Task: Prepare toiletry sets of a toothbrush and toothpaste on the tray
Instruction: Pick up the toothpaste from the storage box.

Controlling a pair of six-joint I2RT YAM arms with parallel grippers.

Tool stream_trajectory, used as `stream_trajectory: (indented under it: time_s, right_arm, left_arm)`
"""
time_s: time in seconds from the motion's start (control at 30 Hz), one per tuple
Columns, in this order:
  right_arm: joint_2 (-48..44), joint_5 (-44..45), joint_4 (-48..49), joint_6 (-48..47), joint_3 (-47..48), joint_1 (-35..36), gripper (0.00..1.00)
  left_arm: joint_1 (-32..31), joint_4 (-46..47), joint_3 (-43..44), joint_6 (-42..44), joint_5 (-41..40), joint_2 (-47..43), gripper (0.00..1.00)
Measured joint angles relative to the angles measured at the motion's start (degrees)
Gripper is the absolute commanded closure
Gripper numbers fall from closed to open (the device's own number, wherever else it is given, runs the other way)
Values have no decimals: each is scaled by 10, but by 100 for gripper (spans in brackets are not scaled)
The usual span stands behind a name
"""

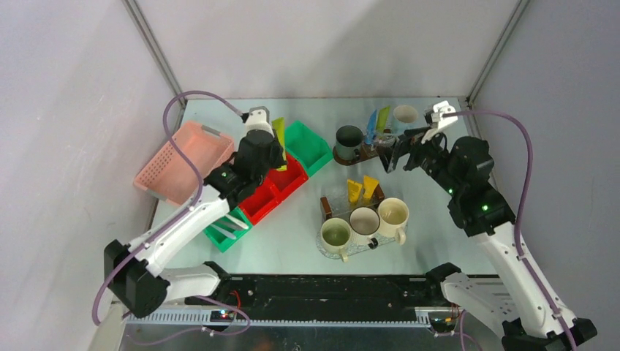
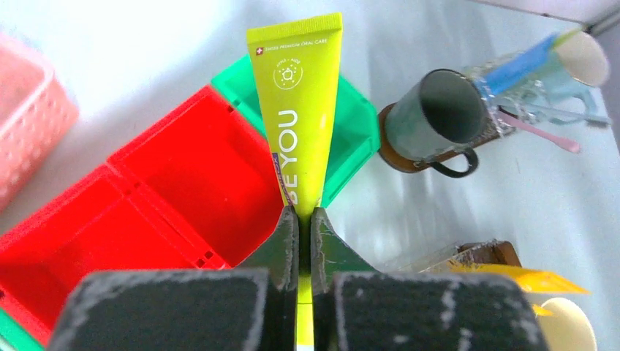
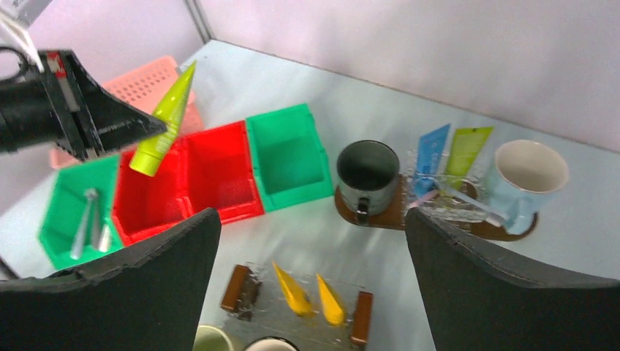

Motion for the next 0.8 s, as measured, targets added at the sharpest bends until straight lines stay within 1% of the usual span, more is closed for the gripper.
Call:
stream_trajectory:
  time_s: [0.07, 0.23, 0.37, 0.5, 0.57, 0.8]
  right_arm:
    - [21, -8, -6, 30, 25, 2, 1]
    - [40, -29, -2, 98, 45, 17, 1]
    - [58, -39, 7, 149, 55, 26, 1]
    - [80, -48, 25, 194, 59, 36, 1]
    - [90, -50, 36, 218, 59, 43, 2]
    - [124, -58, 66, 270, 69, 75, 14]
  left_arm:
    - [-18, 42, -20, 49, -3, -24, 100]
    - [-68, 136, -75, 168, -1, -80, 100]
    - [-106, 195, -102, 252, 10, -106, 100]
    - [-140, 227, -110, 320, 18, -113, 100]
    - [-157, 238, -110, 349, 22, -113, 100]
    - [-205, 260, -110, 417, 28, -113, 100]
